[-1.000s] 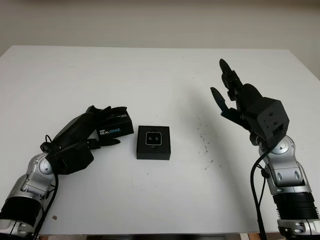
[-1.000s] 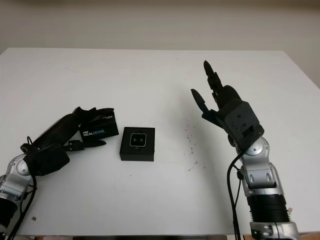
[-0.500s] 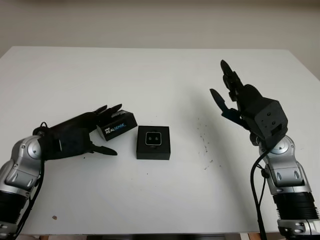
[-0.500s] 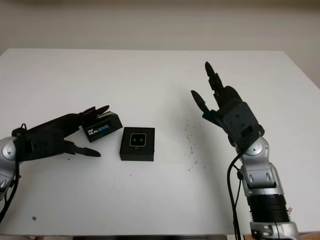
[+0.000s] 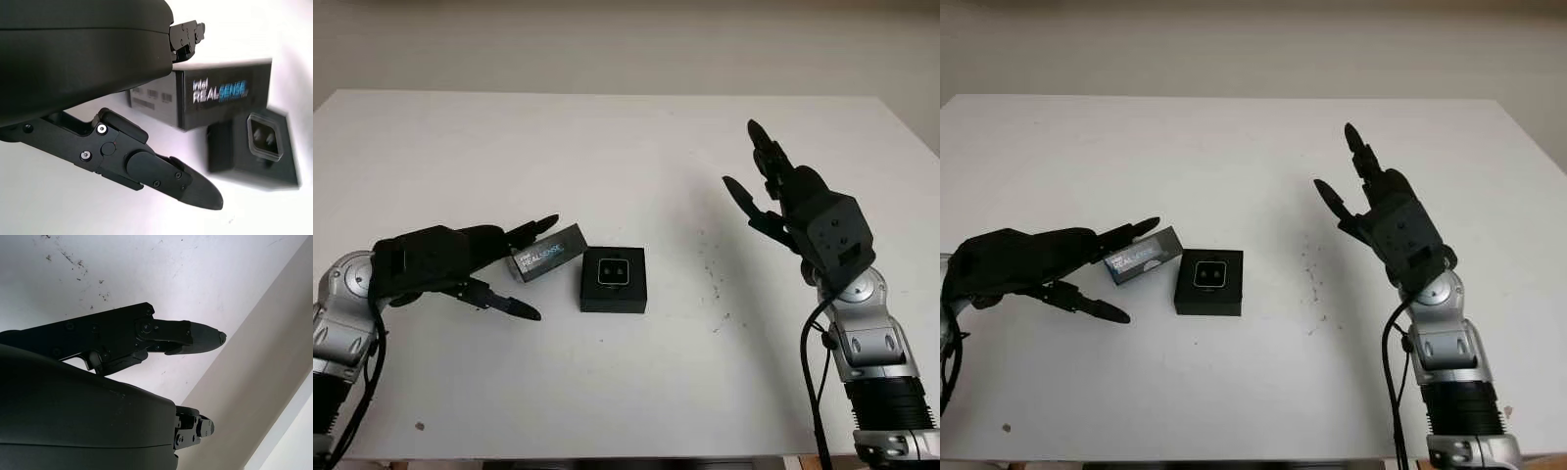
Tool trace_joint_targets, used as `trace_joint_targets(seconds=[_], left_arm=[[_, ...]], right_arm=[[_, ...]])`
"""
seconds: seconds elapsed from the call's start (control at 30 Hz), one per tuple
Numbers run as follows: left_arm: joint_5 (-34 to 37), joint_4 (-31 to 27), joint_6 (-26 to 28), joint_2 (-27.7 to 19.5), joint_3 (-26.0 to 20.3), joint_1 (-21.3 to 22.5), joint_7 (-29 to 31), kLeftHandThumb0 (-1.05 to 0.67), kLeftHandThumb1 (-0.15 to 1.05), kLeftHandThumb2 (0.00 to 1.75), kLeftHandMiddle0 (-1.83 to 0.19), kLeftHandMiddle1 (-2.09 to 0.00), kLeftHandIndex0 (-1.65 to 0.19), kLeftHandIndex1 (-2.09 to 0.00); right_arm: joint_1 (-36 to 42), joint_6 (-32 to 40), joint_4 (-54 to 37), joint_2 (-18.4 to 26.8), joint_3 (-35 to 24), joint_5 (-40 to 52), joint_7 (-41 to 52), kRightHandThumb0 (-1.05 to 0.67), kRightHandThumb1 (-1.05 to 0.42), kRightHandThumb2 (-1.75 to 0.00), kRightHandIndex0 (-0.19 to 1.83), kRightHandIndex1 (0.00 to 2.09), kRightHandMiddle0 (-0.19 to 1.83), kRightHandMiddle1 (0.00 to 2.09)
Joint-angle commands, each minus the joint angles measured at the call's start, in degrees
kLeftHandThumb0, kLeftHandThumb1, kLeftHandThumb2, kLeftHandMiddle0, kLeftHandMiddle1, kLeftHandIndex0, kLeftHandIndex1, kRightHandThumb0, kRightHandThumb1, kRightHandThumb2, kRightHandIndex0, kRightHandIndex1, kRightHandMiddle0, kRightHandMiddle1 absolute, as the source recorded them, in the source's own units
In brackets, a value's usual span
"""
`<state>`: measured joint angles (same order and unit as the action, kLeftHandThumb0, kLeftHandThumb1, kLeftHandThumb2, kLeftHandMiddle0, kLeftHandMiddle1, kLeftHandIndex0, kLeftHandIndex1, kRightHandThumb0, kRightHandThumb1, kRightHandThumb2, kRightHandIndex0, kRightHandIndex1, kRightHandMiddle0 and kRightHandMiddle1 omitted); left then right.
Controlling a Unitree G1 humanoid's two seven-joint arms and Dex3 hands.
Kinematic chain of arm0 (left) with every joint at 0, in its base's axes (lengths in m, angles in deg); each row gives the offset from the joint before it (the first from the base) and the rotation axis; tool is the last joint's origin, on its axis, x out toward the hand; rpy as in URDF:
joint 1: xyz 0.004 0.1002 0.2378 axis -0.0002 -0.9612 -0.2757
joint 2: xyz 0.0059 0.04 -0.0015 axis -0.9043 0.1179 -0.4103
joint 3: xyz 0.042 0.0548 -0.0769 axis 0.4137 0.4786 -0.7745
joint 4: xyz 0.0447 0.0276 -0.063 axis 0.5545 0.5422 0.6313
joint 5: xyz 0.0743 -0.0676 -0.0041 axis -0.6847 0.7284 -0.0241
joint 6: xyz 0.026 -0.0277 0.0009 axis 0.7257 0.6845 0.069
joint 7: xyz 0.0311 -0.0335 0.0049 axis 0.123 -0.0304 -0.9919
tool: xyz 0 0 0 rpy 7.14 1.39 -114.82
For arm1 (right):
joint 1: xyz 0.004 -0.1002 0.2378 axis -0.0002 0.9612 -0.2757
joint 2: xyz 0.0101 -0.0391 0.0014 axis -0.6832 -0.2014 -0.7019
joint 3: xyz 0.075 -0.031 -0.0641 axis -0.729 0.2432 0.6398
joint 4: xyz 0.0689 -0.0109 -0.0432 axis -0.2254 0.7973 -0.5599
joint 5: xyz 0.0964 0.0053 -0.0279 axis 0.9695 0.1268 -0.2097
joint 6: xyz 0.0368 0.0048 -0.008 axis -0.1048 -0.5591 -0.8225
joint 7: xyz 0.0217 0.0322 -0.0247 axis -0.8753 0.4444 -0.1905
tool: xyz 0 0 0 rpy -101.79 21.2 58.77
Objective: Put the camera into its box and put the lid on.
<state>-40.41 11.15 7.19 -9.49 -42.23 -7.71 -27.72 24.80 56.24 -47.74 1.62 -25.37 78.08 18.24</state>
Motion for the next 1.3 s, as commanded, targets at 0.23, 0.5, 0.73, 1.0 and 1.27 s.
trace_joint_targets(seconds=[0.23,0.5,0.73,1.0,1.27], left_arm=[[-4.03,-5.47,-7.78,7.07,-5.68,-5.61,-20.77,-0.73,1.05,0.22,-0.04,-0.08,0.04,-0.07],[-7.27,-3.97,-12.0,7.08,-6.89,-5.69,-27.71,-0.75,1.05,0.26,0.14,-0.03,0.15,-0.04],[-6.68,-2.04,-14.12,5.98,-6.94,-5.39,-26.58,-0.78,1.05,0.26,0.15,-0.04,0.15,-0.05],[-5.55,-3.92,-13.91,4.15,-7.07,-7.13,-22.41,-0.89,1.05,0.21,0.19,0.0,0.17,-0.05],[-11.89,-10.04,-12.68,-0.19,-4.77,-10.22,-17.97,-0.95,1.0,0.07,0.19,0.0,0.17,-0.05]], right_arm=[[-0.1,-0.51,0.37,-0.22,0.19,-0.58,-0.66,-0.52,-1.05,-0.4,0.06,0.08,0.04,0.08],[0.11,-0.78,0.56,-0.35,0.39,-0.81,-1.02,-0.49,-1.05,-0.39,0.08,0.08,0.06,0.08],[0.25,-0.72,0.63,-0.4,0.35,-0.61,-0.96,-0.5,-1.05,-0.39,0.08,0.07,0.06,0.07],[0.6,-0.72,0.25,-0.33,0.38,-0.98,-1.04,-0.5,-1.05,-0.38,0.08,0.07,0.06,0.07],[0.92,-0.55,0.11,-0.5,0.27,-0.84,-1.21,-0.5,-1.05,-0.38,0.09,0.07,0.07,0.07]])
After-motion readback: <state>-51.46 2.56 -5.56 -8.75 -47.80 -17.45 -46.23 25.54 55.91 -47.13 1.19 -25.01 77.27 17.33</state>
